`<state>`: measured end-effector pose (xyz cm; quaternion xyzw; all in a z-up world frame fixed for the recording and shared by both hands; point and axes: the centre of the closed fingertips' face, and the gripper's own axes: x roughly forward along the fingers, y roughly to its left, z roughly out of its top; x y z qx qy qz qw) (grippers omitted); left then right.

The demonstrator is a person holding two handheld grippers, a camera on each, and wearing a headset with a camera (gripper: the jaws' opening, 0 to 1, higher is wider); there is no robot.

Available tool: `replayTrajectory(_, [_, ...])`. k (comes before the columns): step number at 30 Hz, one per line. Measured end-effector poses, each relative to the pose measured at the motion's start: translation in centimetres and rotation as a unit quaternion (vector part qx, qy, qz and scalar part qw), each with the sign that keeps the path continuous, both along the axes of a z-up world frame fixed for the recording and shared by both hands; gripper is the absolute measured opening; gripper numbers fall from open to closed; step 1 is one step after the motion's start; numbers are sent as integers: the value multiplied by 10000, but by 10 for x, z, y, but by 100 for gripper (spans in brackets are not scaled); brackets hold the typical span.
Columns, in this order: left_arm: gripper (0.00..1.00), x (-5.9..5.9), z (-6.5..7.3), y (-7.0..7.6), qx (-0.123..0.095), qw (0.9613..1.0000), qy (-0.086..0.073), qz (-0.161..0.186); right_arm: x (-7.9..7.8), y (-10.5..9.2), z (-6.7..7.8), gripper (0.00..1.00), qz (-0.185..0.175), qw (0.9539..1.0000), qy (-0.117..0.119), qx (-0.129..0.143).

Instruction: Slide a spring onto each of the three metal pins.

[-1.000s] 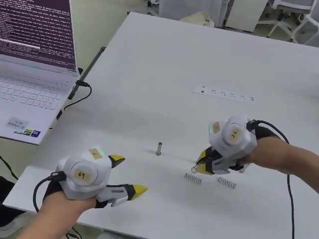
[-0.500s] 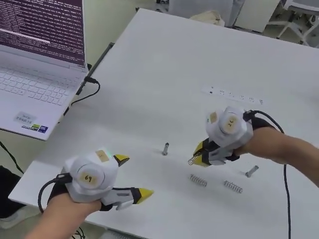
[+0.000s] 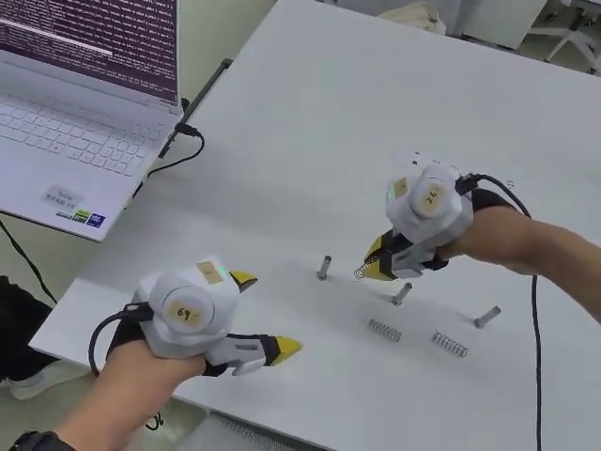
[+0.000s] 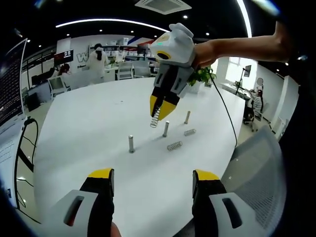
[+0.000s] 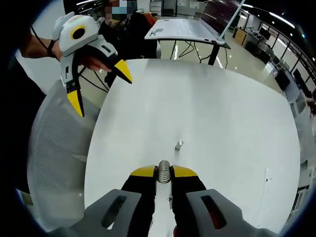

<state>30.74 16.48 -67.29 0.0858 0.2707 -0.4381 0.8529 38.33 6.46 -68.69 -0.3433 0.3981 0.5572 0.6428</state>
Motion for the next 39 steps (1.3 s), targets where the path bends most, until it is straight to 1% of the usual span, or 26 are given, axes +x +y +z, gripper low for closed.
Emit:
replayTrajectory(6, [60, -4, -3, -1, -20, 10000, 64, 15, 10, 8, -4, 8, 17, 10000, -30, -46])
replayTrajectory(16, [60, -4, 0, -1, -40, 10000, 71, 14, 23, 22, -11, 8, -2, 10000, -46, -34])
replayTrajectory(27, [61, -6, -3, 1, -29, 9999, 128, 21, 26, 31, -14, 9, 118, 9998, -56, -133])
replayTrajectory(32, [63, -3, -1, 2, -66, 9999, 119, 45, 29, 33, -18, 9, 156, 9998, -26, -142])
replayTrajectory(39, [64, 3, 3, 1, -109, 9999, 83, 33, 28, 36, -22, 9, 223, 9996, 16, -174])
